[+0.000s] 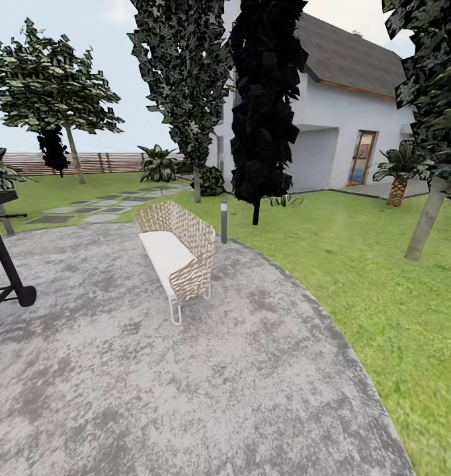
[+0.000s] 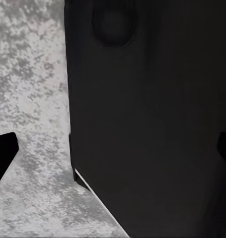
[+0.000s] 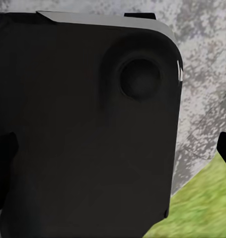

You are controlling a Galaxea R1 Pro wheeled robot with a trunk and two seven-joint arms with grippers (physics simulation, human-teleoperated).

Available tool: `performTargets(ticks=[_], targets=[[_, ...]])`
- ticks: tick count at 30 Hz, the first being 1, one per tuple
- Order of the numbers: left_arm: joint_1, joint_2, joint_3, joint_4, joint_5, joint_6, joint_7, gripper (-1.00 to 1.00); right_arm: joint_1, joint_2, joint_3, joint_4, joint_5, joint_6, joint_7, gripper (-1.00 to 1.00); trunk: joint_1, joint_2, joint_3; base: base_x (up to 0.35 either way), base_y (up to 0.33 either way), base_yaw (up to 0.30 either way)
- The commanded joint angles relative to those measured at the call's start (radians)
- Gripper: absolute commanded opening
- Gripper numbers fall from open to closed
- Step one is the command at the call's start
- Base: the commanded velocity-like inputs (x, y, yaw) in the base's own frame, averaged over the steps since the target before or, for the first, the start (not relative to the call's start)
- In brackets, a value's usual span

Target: In the garden, pick up the pesticide atomizer on the floor and spray pesticide onto both trees until each tree trunk is fully covered.

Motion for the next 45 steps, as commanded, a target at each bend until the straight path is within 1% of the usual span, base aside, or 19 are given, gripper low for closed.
performTargets(ticks=[1,8,18,19,22,23,24,25,26,28,30,32,33,36,38,41,44,45], targets=[[0.000,0.001,0.000,-0.006,0.000,-0.001,0.000,1.00,0.000,0.000,0.001,0.000,0.000,0.000,0.000,1.00,0.000,0.000,0.000,0.000,0.000,0.000],[-0.001,0.012,-0.003,-0.045,-0.007,-0.006,-0.002,1.00,0.000,0.002,0.005,-0.019,0.002,0.001,0.001,1.00,0.000,0.000,0.000,0.000,0.000,0.015],[-0.006,0.015,-0.009,-0.093,-0.015,-0.007,-0.003,1.00,0.000,0.002,0.006,-0.075,0.004,0.002,-0.001,1.00,0.000,0.000,-0.006,0.000,0.000,0.221],[-0.006,0.016,-0.009,-0.103,-0.015,-0.007,-0.001,1.00,0.000,0.001,0.006,-0.101,0.004,0.002,-0.001,1.00,0.000,0.000,-0.006,-0.016,0.015,0.252],[-0.006,0.017,-0.009,-0.152,-0.015,-0.006,0.004,1.00,0.000,0.001,0.006,-0.137,0.005,0.003,-0.001,1.00,0.000,0.000,-0.008,-0.130,0.167,0.254],[-0.008,0.022,-0.009,-0.183,-0.015,-0.006,0.004,1.00,0.000,0.001,0.006,-0.163,0.005,0.003,-0.001,1.00,0.000,0.000,-0.009,-0.090,0.266,0.255],[-0.011,0.036,-0.007,-0.219,-0.012,-0.005,0.005,1.00,0.000,0.001,0.006,-0.188,0.005,0.003,-0.001,1.00,0.000,0.000,-0.009,-0.046,0.300,0.255],[-0.014,0.041,-0.006,-0.232,-0.011,-0.004,0.005,1.00,0.000,0.001,0.005,-0.196,0.005,0.002,-0.001,1.00,0.000,0.000,-0.010,-0.032,0.308,0.255],[-0.025,0.056,-0.005,-0.271,-0.007,-0.002,0.006,1.00,0.000,0.001,0.005,-0.221,0.005,0.002,-0.001,1.00,0.000,0.000,-0.011,0.019,0.323,0.255],[-0.047,0.071,-0.003,-0.320,-0.003,-0.001,0.007,1.00,0.000,0.001,0.005,-0.258,0.005,0.001,-0.002,1.00,0.000,0.000,-0.012,0.055,0.330,0.255],[-0.065,0.077,-0.001,-0.347,-0.002,-0.001,0.008,1.00,0.000,0.000,0.005,-0.288,0.005,0.001,-0.002,1.00,0.000,0.000,-0.014,0.094,0.334,0.254],[-0.109,0.079,0.000,-0.380,-0.001,-0.002,0.009,1.00,-0.001,0.000,0.004,-0.355,0.005,0.000,-0.002,1.00,0.000,0.000,-0.015,0.150,0.326,0.250],[-0.119,0.079,0.000,-0.384,-0.001,-0.002,0.009,1.00,-0.001,0.000,0.004,-0.372,0.005,0.000,-0.003,1.00,0.000,0.000,-0.016,0.168,0.318,0.248],[-0.183,0.074,0.000,-0.396,0.000,-0.004,0.008,1.00,-0.001,0.000,0.003,-0.481,0.004,0.000,-0.003,1.00,0.000,0.000,-0.019,0.193,0.305,0.242],[-0.215,0.072,0.000,-0.398,0.001,-0.005,0.008,1.00,-0.002,0.000,0.003,-0.551,0.003,-0.001,-0.003,1.00,0.000,0.000,-0.021,0.218,0.289,0.237],[-0.235,0.071,0.000,-0.399,0.002,-0.006,0.008,1.00,-0.002,0.001,0.001,-0.648,0.003,-0.011,-0.003,1.00,0.000,0.000,-0.024,0.229,0.281,0.236],[-0.239,0.072,0.003,-0.393,0.002,-0.007,0.007,1.00,-0.002,-0.001,0.000,-0.670,0.004,-0.029,-0.003,1.00,0.000,0.000,-0.027,0.233,0.278,0.235],[-0.239,0.074,0.004,-0.387,0.003,-0.008,0.006,1.00,-0.002,-0.003,-0.001,-0.665,0.005,-0.046,-0.002,1.00,0.000,0.000,-0.028,0.234,0.276,0.235]])
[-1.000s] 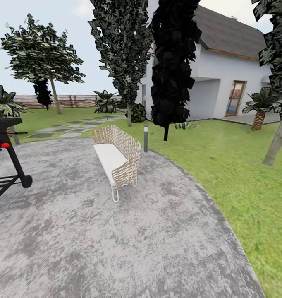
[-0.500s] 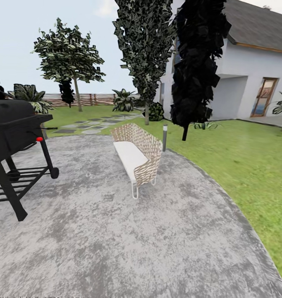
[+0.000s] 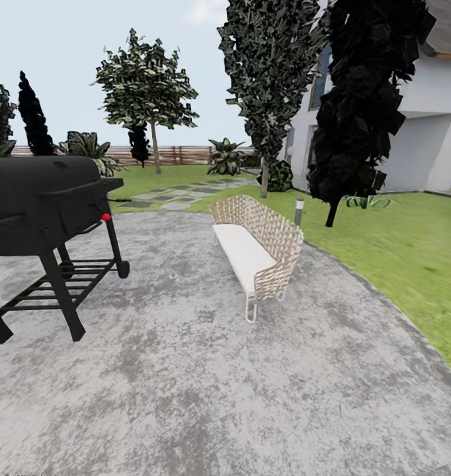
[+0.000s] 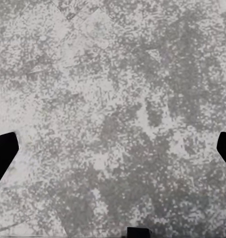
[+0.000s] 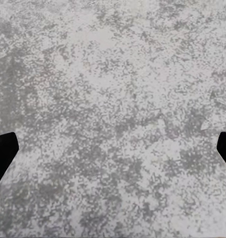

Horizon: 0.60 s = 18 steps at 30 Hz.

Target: In the garden, pick up the pesticide atomizer on the floor and spray pesticide onto both trees until each tree trunk is fully covered.

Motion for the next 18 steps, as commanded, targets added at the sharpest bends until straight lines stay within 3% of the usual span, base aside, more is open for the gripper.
performTargets(ticks=[1,8,18], targets=[[0.001,0.001,-0.001,0.003,0.000,-0.003,-0.001,1.00,0.000,-0.003,0.000,0.014,0.000,-0.015,0.000,1.00,0.000,0.000,-0.001,0.235,0.276,0.235],[0.011,0.011,0.013,0.023,0.000,-0.120,0.001,1.00,0.000,-0.016,-0.001,0.067,-0.002,-0.088,0.000,1.00,0.000,0.000,-0.008,0.208,0.230,0.233],[0.012,0.005,0.033,0.036,-0.001,-0.154,-0.012,1.00,0.000,-0.019,-0.002,0.071,-0.004,-0.109,0.000,1.00,0.000,0.000,-0.020,0.027,0.029,0.197]])
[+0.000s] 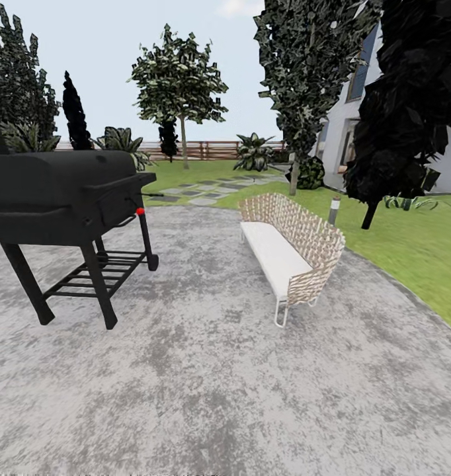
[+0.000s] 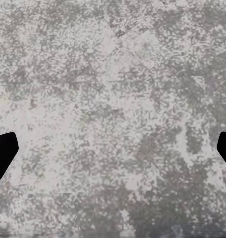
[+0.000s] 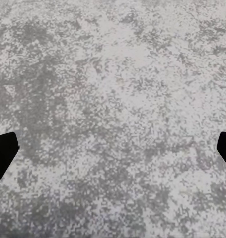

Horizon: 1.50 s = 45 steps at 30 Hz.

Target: In the garden, pick up the pesticide atomizer on the floor and spray pesticide onto both trees until each tree trunk is fully covered.

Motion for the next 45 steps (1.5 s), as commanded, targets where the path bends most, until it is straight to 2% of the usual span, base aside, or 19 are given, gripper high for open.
performTargets(ticks=[1,12,35,45], targets=[[0.000,-0.001,0.000,0.000,0.000,0.000,-0.001,1.00,0.000,0.000,0.000,0.000,0.000,0.000,0.000,1.00,0.004,-0.007,-0.004,0.002,0.002,0.183],[0.000,-0.001,0.003,0.002,0.001,-0.002,-0.001,1.00,0.000,0.000,0.000,0.000,0.000,-0.001,0.000,1.00,0.046,-0.084,-0.053,0.000,0.000,0.151],[0.000,-0.002,0.002,0.003,-0.002,-0.006,-0.001,1.00,0.000,0.000,0.001,-0.001,0.000,-0.001,-0.001,1.00,0.134,-0.245,-0.161,0.000,0.000,0.004],[0.000,-0.002,0.002,0.004,-0.002,-0.006,-0.001,1.00,0.000,-0.007,0.006,0.000,0.006,0.000,0.004,1.00,0.172,-0.315,-0.195,0.000,0.000,0.000]])
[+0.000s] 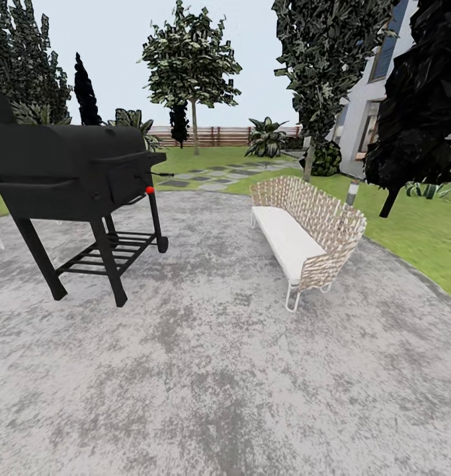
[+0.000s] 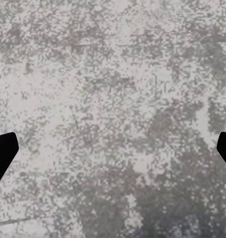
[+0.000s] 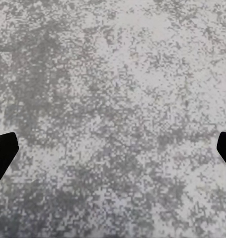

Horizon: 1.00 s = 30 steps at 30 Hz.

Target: In the garden, pick up the pesticide atomizer on the floor and spray pesticide onto both trees until each tree trunk is fully covered.

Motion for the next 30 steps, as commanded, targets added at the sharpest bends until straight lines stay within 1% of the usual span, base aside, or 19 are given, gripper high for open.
performTargets(ticks=[1,7,17,30], targets=[[0.000,0.000,0.000,0.000,0.000,0.000,0.000,1.00,0.000,-0.001,0.000,0.000,0.000,0.000,0.000,1.00,0.004,-0.007,-0.003,0.000,0.000,0.000],[0.000,0.000,0.000,0.001,0.000,-0.001,0.000,1.00,0.000,-0.004,0.000,0.000,0.000,-0.003,-0.001,1.00,0.027,-0.049,-0.022,0.000,0.000,0.000],[-0.001,0.000,-0.001,0.031,0.000,-0.001,0.000,1.00,0.000,-0.005,0.001,0.006,0.000,-0.002,-0.001,1.00,0.065,-0.119,-0.053,0.000,0.000,0.000],[-0.002,0.000,0.000,0.032,0.000,-0.001,0.000,1.00,0.000,-0.004,0.003,0.008,-0.001,-0.004,-0.001,1.00,0.115,-0.210,-0.094,0.000,0.000,0.000]])
